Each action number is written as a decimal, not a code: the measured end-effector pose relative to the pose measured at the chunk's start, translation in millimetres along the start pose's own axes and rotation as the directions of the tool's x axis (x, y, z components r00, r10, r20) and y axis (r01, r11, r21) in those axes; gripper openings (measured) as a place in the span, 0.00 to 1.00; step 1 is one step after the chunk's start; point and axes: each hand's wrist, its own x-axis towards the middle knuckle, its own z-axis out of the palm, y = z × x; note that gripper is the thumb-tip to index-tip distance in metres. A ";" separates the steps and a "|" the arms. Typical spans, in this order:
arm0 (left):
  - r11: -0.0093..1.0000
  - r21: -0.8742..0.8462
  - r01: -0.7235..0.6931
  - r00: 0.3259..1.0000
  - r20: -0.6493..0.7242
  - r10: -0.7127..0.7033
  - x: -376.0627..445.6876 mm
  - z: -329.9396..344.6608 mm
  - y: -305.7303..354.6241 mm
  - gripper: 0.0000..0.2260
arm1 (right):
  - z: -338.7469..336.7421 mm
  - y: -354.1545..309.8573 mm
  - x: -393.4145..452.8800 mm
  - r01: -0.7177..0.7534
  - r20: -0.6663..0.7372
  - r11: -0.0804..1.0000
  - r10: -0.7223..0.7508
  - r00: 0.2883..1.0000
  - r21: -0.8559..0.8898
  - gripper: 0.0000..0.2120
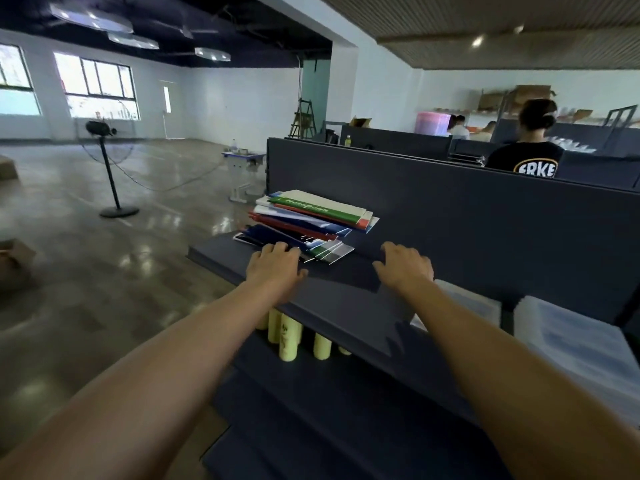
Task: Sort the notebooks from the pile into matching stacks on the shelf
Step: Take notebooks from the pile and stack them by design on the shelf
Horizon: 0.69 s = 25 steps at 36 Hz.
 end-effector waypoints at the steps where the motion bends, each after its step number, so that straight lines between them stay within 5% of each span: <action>1: 1.000 0.000 -0.006 1.000 -0.003 0.006 8.0 1.6 -2.5 0.21 | 0.9 -3.6 7.8 0.003 -0.006 1.000 -0.003 1.000 0.006 0.19; 17: 0.999 -0.010 -0.050 0.991 -0.126 0.049 126.0 15.8 -21.5 0.19 | 25.4 -32.3 140.3 0.076 -0.045 0.996 -0.073 0.996 0.055 0.30; 25: 0.993 -0.068 -0.092 0.981 -0.179 0.079 159.0 21.1 -29.7 0.14 | 28.7 -30.0 169.0 0.172 0.079 0.985 -0.173 0.982 0.017 0.37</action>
